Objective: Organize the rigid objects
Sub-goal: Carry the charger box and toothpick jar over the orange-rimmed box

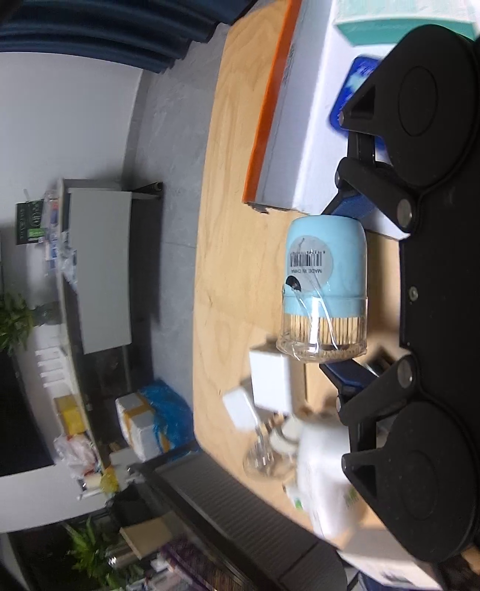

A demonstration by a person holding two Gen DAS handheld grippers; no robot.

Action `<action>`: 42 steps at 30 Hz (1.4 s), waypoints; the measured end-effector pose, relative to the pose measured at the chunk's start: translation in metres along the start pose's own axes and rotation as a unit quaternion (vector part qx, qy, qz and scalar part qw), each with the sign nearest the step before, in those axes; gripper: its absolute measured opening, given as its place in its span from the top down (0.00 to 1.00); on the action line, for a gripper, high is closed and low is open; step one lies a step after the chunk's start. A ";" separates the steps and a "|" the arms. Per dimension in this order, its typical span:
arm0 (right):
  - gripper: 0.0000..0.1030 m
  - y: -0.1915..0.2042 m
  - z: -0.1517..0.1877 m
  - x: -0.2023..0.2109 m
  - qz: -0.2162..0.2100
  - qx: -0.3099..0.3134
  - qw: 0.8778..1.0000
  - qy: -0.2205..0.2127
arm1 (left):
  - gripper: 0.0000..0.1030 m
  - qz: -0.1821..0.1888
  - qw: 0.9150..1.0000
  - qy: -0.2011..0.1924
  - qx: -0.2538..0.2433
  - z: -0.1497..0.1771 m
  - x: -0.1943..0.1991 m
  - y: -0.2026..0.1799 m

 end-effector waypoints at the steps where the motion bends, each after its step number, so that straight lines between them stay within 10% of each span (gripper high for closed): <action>1: 0.12 0.002 0.004 0.010 -0.001 0.001 1.000 -0.005 | 0.08 -0.001 1.000 -0.001 0.000 -0.001 0.002 -0.001; 17: 0.12 0.011 0.071 0.127 0.014 -0.025 0.998 -0.050 | 0.08 0.001 1.000 -0.017 -0.015 -0.002 0.044 -0.040; 42: 0.12 -0.031 0.128 0.193 0.057 -0.071 0.993 -0.071 | 0.08 0.044 0.997 -0.017 -0.053 0.011 0.065 -0.103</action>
Point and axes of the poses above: each gripper's, at about its wrist camera, not at the fingertips, and x roughly against the way its jaws point, y to its left, z to its underside, the point moved 10 cm from there along -x, roughly the way its jaws point, and after that the axes turned 5 degrees about y, right-handed, at the moved point
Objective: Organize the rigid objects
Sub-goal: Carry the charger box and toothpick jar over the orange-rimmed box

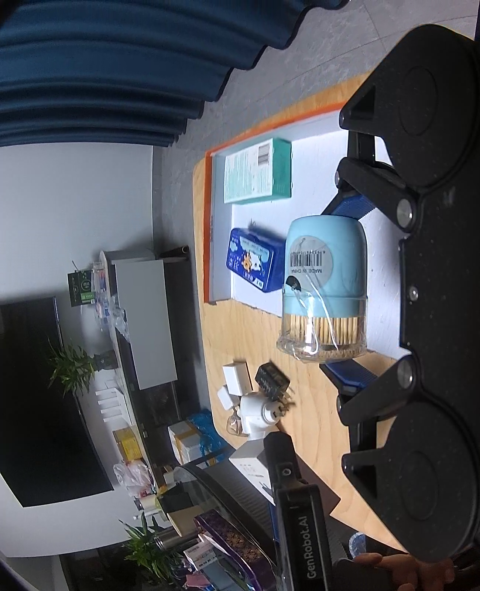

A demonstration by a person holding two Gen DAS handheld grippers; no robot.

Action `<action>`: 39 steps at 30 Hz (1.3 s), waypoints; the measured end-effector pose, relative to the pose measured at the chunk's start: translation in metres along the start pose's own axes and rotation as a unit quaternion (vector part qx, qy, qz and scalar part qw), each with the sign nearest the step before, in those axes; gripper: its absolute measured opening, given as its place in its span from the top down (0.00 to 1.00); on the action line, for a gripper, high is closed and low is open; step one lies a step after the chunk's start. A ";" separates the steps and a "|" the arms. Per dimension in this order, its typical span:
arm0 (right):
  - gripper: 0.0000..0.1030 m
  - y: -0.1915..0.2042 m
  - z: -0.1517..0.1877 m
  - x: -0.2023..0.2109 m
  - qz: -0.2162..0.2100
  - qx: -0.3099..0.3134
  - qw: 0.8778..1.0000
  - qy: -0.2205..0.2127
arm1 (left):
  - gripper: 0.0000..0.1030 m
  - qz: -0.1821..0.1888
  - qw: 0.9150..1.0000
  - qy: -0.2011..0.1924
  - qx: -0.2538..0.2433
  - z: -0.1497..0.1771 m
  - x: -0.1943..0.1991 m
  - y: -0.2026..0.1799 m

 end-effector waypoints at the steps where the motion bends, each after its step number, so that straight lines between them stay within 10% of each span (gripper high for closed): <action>1: 0.12 -0.002 0.001 0.001 0.001 -0.002 1.000 0.000 | 0.08 0.002 1.000 0.000 -0.002 0.001 0.001 -0.002; 39: 0.12 -0.057 -0.002 0.008 0.039 -0.047 0.998 -0.020 | 0.08 0.029 0.999 0.012 -0.032 0.000 -0.019 -0.040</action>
Point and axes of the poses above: each gripper's, at about its wrist camera, not at the fingertips, and x roughly against the way its jaws point, y to its left, z to its underside, the point moved 10 cm from there along -x, roughly the way its jaws point, and after that the axes turned 5 degrees about y, right-handed, at the moved point
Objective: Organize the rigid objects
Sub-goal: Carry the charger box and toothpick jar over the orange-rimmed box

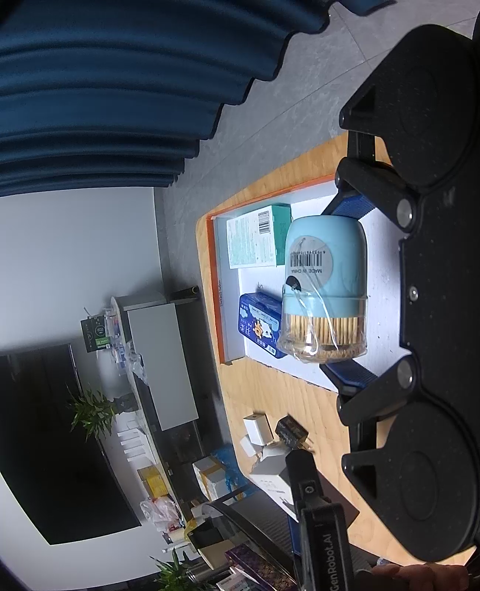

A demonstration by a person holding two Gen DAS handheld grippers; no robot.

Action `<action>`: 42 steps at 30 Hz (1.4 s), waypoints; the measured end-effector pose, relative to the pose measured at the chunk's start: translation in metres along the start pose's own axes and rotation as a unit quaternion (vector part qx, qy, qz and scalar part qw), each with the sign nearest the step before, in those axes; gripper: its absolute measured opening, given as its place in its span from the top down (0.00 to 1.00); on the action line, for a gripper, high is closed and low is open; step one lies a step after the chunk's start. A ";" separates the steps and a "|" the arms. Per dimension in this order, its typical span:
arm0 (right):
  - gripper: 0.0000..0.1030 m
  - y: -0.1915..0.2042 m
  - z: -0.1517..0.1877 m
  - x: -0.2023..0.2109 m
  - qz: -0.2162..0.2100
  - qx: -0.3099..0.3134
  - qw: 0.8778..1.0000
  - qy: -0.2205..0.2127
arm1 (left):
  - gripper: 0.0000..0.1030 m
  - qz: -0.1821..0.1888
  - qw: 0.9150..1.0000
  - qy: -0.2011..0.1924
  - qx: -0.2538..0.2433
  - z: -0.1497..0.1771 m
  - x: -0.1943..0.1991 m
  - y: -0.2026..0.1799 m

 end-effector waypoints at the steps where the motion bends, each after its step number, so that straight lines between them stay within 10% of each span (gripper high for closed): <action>1: 0.12 -0.001 0.000 -0.001 0.000 0.000 1.000 0.001 | 0.08 0.002 1.000 -0.001 0.000 0.000 -0.001 0.000; 42: 0.12 -0.038 -0.015 -0.029 0.036 -0.014 0.999 0.002 | 0.08 0.024 0.998 0.037 -0.036 0.000 -0.052 -0.035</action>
Point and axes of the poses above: each gripper's, at about its wrist camera, not at the fingertips, and x roughly against the way its jaws point, y to its left, z to its underside, the point moved 10 cm from there along -x, roughly the way its jaws point, and after that the axes turned 5 degrees about y, right-handed, at the moved point
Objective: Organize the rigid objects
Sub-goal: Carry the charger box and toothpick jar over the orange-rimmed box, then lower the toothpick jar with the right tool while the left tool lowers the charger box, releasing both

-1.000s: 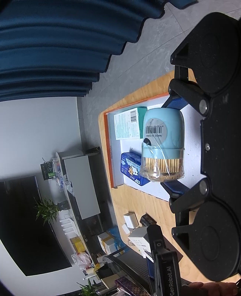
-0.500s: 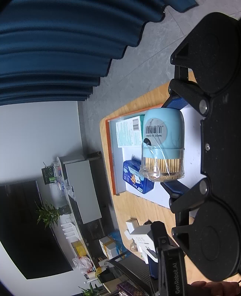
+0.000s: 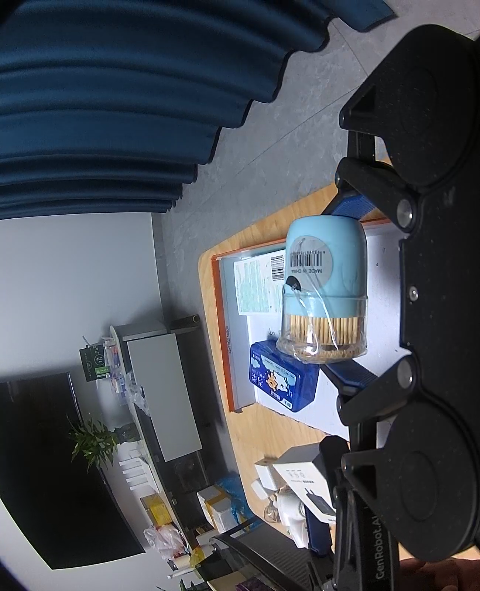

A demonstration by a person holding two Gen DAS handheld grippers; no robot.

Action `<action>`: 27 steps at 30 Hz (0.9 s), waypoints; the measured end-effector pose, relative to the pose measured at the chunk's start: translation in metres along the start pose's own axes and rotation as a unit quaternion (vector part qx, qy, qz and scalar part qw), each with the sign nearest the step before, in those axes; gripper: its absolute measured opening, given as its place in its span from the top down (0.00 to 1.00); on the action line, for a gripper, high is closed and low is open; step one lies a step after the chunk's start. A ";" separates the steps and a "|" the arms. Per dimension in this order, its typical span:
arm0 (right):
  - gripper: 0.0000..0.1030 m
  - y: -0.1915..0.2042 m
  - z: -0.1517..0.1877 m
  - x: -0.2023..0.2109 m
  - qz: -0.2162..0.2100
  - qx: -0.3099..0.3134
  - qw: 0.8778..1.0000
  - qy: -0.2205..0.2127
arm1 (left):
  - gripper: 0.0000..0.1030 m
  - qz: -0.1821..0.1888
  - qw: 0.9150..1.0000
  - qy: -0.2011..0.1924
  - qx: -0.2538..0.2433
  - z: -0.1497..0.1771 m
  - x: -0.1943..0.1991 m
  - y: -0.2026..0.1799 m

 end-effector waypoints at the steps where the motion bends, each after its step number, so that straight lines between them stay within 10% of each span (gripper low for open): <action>1: 0.12 0.000 0.000 0.000 0.001 0.000 1.000 0.000 | 0.08 0.000 1.000 0.001 0.000 0.000 -0.001 0.000; 27: 0.12 -0.002 -0.023 -0.037 0.004 0.011 1.000 0.013 | 0.07 0.006 0.999 0.024 -0.020 -0.002 -0.032 -0.013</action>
Point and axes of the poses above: each gripper's, at about its wrist camera, not at the fingertips, and x roughly against the way its jaws point, y to its left, z to its underside, the point moved 10 cm from there along -x, roughly the way its jaws point, and after that the axes turned 5 degrees about y, right-handed, at the moved point
